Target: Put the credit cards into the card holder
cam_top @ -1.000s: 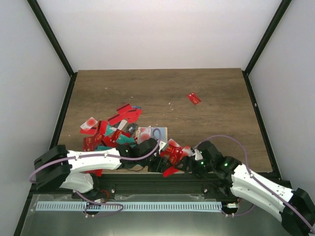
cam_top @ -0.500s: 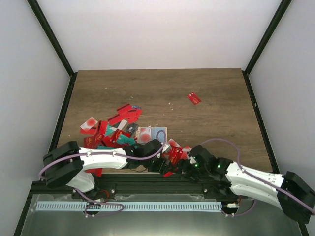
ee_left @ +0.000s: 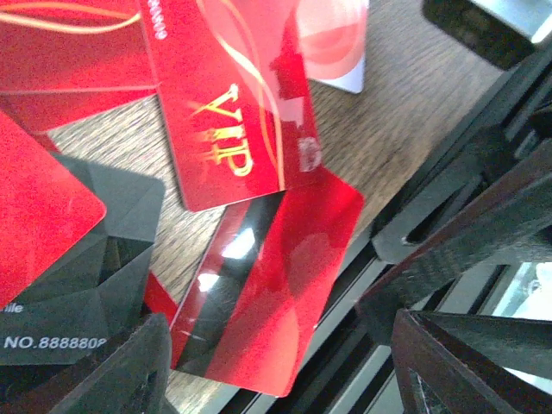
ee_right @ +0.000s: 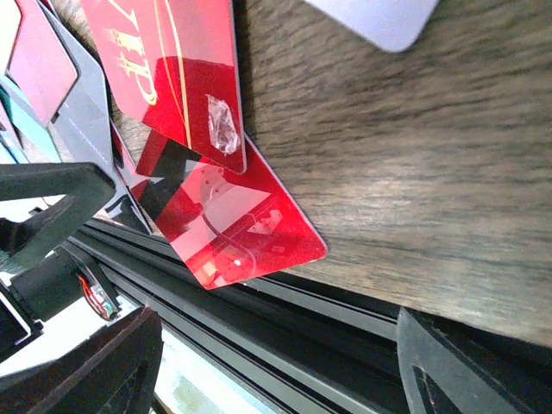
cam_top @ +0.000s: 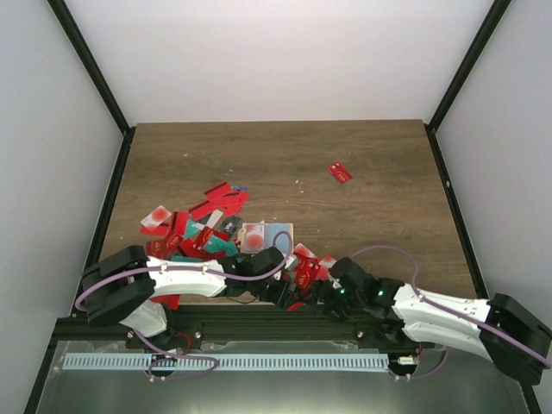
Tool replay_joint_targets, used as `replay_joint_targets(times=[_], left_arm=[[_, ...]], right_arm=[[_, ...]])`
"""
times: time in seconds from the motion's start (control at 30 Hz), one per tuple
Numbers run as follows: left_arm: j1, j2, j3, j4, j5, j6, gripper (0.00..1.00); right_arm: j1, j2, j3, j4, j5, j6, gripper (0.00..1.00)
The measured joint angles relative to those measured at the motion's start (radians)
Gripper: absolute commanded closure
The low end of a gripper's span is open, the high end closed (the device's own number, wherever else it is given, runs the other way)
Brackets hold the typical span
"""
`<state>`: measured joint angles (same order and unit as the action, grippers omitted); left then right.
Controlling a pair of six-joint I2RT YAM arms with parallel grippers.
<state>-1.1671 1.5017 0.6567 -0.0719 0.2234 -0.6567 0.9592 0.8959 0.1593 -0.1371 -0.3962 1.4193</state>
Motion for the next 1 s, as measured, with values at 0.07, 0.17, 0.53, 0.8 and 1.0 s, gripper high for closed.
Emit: replay_joint_targets(times=[0.07, 0.17, 0.53, 0.8, 1.0], left_arm=[[0.002, 0.009, -0.007, 0.003, 0.001, -0.006, 0.28], [0.001, 0.016, -0.018, 0.019, 0.005, -0.018, 0.28], [-0.009, 0.004, -0.053, 0.07, 0.042, -0.025, 0.29], [-0.019, 0.004, -0.066, 0.097, 0.07, -0.049, 0.29], [-0.023, 0.005, -0.071, 0.11, 0.082, -0.054, 0.29]], right_arm=[[0.0, 0.0, -0.005, 0.008, 0.003, 0.011, 0.26], [0.0, -0.003, -0.014, 0.021, 0.005, 0.031, 0.29], [0.0, -0.004, -0.046, 0.091, 0.011, 0.112, 0.33], [0.006, 0.089, -0.048, 0.202, -0.007, 0.142, 0.39], [0.008, 0.16, -0.048, 0.296, -0.015, 0.145, 0.49]])
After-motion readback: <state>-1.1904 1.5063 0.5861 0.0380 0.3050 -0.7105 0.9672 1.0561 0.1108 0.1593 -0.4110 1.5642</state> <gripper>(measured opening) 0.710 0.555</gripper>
